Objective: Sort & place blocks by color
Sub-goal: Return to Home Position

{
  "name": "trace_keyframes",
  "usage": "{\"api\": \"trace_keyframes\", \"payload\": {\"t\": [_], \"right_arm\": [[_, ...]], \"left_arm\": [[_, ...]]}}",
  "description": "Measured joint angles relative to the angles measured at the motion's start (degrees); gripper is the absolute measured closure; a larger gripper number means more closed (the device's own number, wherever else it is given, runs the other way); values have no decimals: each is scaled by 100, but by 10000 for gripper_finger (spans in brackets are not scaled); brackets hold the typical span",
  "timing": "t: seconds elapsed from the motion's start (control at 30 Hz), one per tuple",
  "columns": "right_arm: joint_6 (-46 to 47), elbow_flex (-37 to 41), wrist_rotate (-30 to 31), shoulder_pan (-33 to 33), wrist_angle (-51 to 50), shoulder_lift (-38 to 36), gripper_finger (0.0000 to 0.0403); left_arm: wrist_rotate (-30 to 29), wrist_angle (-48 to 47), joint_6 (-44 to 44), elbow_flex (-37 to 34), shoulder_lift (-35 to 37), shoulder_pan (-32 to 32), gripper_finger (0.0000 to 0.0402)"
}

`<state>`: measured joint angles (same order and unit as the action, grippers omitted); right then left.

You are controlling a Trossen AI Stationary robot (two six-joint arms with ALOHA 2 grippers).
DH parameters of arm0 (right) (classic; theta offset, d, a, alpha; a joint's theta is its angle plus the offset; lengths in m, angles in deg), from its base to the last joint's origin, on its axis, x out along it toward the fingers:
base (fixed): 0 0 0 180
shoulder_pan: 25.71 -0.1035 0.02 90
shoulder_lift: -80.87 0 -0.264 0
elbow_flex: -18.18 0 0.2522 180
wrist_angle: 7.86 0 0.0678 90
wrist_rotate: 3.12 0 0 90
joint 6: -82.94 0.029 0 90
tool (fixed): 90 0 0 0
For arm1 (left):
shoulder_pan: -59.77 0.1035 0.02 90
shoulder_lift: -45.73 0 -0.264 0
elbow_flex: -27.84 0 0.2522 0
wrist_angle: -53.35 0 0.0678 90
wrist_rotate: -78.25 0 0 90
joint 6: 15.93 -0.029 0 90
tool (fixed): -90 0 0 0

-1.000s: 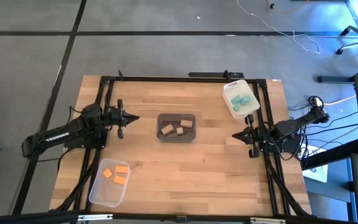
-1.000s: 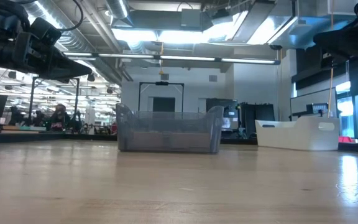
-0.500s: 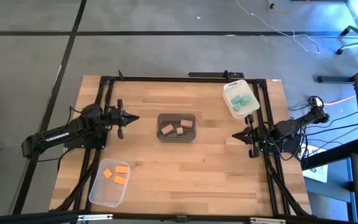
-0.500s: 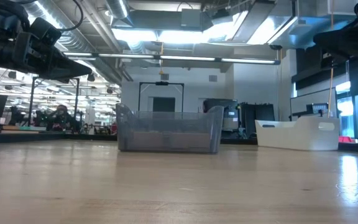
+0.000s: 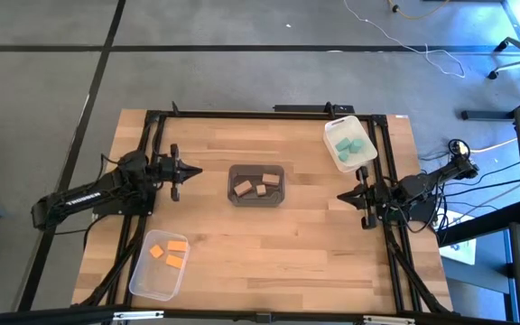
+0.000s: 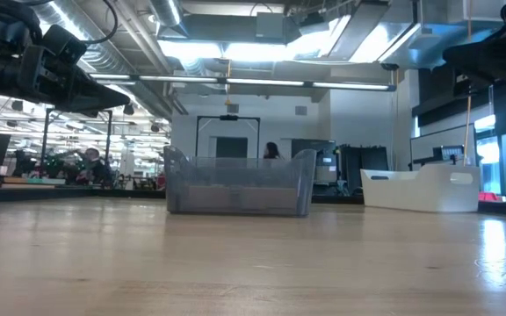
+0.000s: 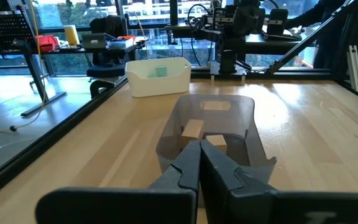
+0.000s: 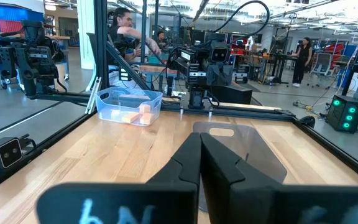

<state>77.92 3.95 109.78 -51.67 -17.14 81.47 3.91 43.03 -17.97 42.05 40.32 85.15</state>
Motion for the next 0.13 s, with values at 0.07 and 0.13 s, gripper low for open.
{"api": "trace_keyframes", "payload": {"t": [0.07, 0.13], "right_arm": [[0, 0, 0, 1, 0, 1, 395], [0, 0, 0, 1, 0, 0, 395]], "left_arm": [[0, -1, 2, 0, 0, 0, 401], [0, 2, 0, 0, 0, -1, 401]]}}
